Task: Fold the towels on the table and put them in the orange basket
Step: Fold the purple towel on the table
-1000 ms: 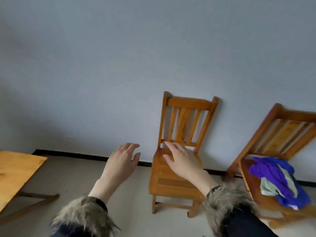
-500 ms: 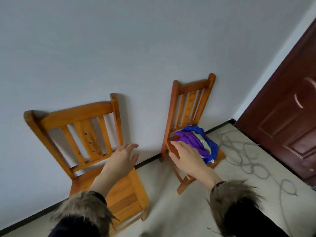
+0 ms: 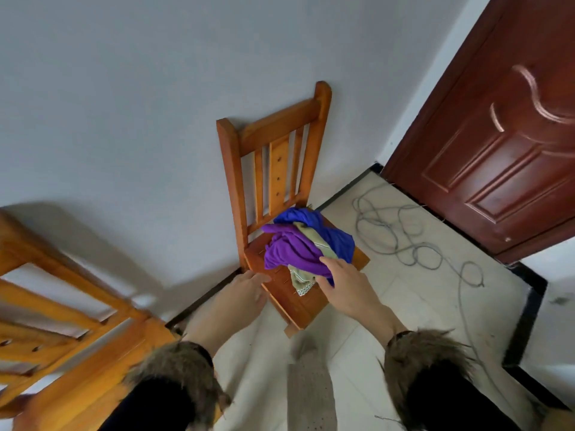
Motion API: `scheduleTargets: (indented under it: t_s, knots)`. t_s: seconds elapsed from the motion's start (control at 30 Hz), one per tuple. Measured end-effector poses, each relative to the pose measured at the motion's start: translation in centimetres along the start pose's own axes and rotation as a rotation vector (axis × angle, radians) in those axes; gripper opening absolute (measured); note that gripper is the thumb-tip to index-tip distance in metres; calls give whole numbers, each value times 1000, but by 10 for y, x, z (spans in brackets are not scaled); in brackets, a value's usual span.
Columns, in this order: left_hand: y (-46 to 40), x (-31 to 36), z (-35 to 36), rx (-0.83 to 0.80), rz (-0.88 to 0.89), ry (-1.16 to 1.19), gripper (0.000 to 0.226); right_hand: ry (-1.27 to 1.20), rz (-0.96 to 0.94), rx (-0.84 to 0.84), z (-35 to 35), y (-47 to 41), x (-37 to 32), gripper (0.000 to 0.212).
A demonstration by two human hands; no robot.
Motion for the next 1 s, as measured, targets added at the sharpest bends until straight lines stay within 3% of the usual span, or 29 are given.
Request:
scheduleTargets:
  t_s: [0.17, 0.33, 0.47, 0.73, 0.87, 1.0]
  knots:
    - [-106, 9, 49, -34, -90, 26, 35, -63, -11, -112, 31, -89, 59, 46]
    - [-199, -4, 120, -223, -176, -69, 39, -62, -20, -250, 71, -172, 127, 44]
    - [-253, -17, 140, -184, -250, -33, 42, -89, 47, -325, 108, -228, 174, 39]
    - [-313, -36, 208, -212, -132, -204, 50, -189, 223, -527, 223, -284, 225, 43]
    - [-317, -45, 240, -293, -83, -408, 41, -173, 231, -485, 244, -290, 236, 8]
    - [-319, -54, 243, -228, -80, -482, 27, -241, 250, -421, 238, -286, 238, 29]
Point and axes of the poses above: each hand's wrist, its own y-axis away from the middle knuckle, its own z-axis out of the palm, x = y × z, the point moved 9 cm from there along -y, towards the middle knuckle, and after that the axes turned 7 degrees about y, right-handed, at the moved point
